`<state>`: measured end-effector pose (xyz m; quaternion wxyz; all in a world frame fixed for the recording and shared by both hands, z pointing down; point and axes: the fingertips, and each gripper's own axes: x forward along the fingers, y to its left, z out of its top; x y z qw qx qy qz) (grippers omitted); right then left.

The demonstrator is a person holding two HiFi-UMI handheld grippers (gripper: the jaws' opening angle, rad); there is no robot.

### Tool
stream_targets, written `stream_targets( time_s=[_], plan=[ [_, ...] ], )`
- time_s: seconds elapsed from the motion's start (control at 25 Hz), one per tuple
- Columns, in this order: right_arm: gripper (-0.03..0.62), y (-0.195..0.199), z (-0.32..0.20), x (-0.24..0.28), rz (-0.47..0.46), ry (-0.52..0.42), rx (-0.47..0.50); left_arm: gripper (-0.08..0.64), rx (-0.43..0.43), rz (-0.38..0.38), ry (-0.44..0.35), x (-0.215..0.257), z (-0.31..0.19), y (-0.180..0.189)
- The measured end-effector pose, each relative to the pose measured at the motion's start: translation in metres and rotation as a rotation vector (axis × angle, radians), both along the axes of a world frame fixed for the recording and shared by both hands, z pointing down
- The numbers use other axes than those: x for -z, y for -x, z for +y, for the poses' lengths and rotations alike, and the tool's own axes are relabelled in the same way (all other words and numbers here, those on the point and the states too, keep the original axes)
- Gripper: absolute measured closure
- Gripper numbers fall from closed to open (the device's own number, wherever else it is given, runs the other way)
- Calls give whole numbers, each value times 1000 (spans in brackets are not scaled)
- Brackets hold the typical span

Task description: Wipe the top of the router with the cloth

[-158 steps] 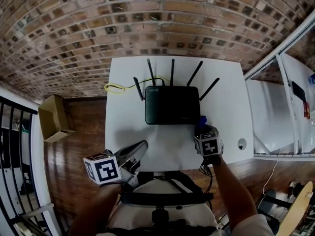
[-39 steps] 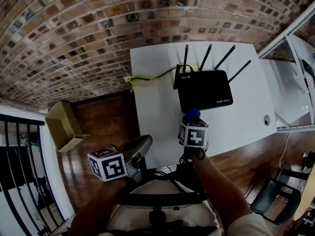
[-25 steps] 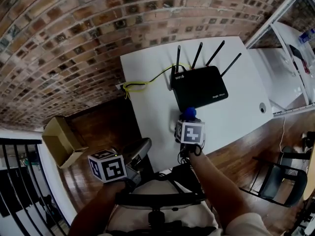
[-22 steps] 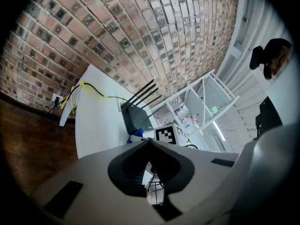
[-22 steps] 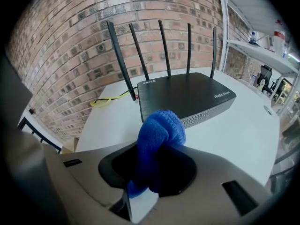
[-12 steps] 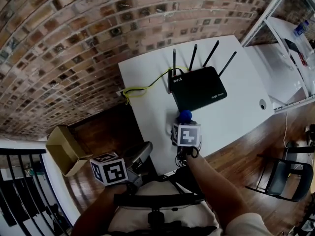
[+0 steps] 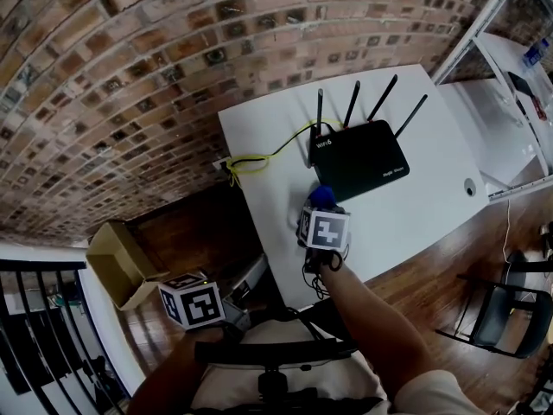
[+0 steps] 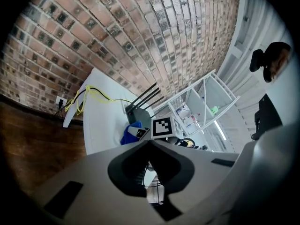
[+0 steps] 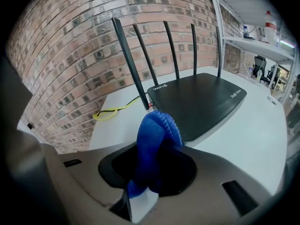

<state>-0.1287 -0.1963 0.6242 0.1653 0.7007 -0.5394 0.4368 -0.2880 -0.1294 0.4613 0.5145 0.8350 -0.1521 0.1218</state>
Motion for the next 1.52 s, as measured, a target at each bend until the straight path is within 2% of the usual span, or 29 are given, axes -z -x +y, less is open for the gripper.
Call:
stream_targets(
  time_s=[0.28,0.44,0.6,0.76,1.04,1.16,1.28,1.52],
  plan=[
    [476,-2,-30,18,21,-1,-91,558,26,-3,9,-5,-16,12],
    [476,-6,-49,18,42,-20,-96,558,41,-6,18,-8,-23,16],
    [476,-7,-61,18,20,-9,-111,558,50,-7,22,-10,-31,18],
    [476,-8,-75,18,26,-21,-76,558,59,-4,23,-10,-36,19],
    [476,0,-83,4,-37,-65,-17,558,66,-3,24,-11,-38,18],
    [476,-3,-76,25,-11,-52,-6,558,69,5,21,-10,-39,16],
    [476,-2,-75,40,2,-81,21,558,71,16,15,-7,-39,13],
    [476,-3,-70,50,9,-102,47,558,70,48,-1,1,-41,-4]
  ],
)
